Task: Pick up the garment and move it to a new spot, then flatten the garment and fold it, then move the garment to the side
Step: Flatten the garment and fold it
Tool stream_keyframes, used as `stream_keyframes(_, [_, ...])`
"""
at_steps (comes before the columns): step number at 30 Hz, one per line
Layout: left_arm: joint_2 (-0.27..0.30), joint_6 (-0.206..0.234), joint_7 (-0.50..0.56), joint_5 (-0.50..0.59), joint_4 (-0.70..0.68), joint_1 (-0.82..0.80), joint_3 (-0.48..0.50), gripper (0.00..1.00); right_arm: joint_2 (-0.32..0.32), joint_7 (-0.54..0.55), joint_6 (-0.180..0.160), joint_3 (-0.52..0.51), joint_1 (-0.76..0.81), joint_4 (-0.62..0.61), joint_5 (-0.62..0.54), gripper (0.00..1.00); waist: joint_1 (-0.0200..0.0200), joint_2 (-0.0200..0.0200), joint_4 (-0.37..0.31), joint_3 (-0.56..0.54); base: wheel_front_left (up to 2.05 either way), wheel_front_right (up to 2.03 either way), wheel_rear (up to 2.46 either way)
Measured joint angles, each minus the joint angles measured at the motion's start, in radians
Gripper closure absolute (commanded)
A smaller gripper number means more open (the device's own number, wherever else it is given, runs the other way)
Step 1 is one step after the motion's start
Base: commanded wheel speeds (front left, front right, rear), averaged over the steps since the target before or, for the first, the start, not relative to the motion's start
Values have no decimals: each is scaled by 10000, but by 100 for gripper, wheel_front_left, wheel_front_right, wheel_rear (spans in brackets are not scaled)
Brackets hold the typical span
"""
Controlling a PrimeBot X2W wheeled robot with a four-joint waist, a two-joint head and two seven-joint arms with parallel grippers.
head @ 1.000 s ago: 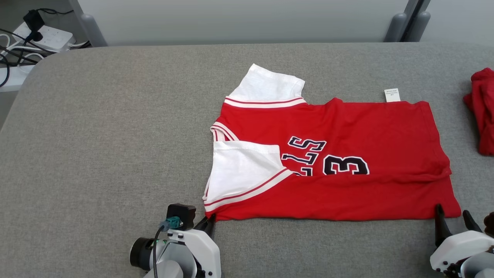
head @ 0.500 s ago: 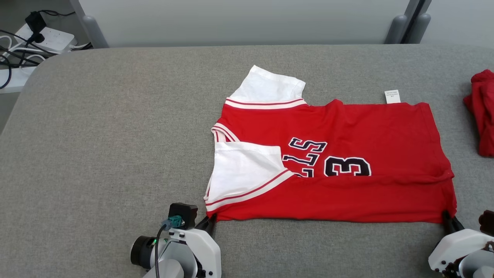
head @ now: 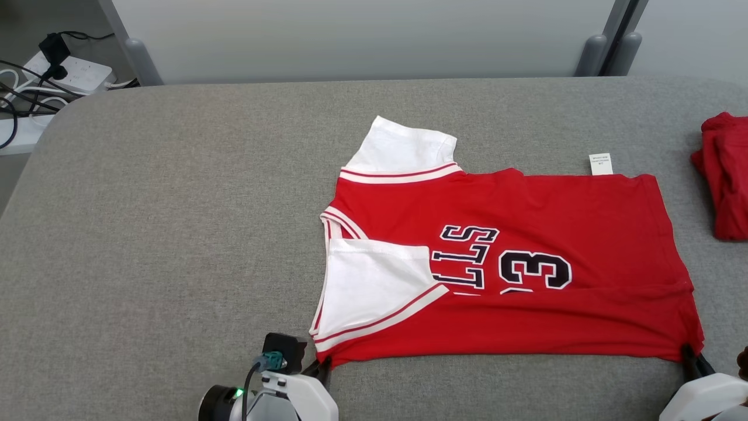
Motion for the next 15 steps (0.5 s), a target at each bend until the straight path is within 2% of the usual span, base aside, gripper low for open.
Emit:
stream_keyframes(7, [610, 708, 928, 81, -1799, 824, -311, 100, -29, 0, 0, -59, 134, -44, -48, 100, 1, 0, 69, -78, 0, 0, 0])
stream_keyframes(11, [890, 953, 1126, 82, -2719, 1192, -336, 100, -79, 0, 0, -88, 217, -23, -115, 100, 0, 0, 144, -92, 0, 0, 0])
stream_keyframes(12, [926, 989, 1181, 82, -2823, 1236, -349, 96, -79, 0, 0, -84, 217, -19, -115, 100, 1, 0, 148, -89, 0, 0, 0])
stream_keyframes(14, [955, 1114, 1250, 96, -2999, 1249, -372, 70, -81, 0, 0, -82, 216, -6, -115, 100, 1, 0, 149, -89, 0, 0, 0])
stream_keyframes(15, [961, 1154, 1252, 98, -3060, 1248, -370, 53, -82, 0, 0, -77, 215, 4, -117, 100, 1, 0, 148, -91, 0, 0, 0])
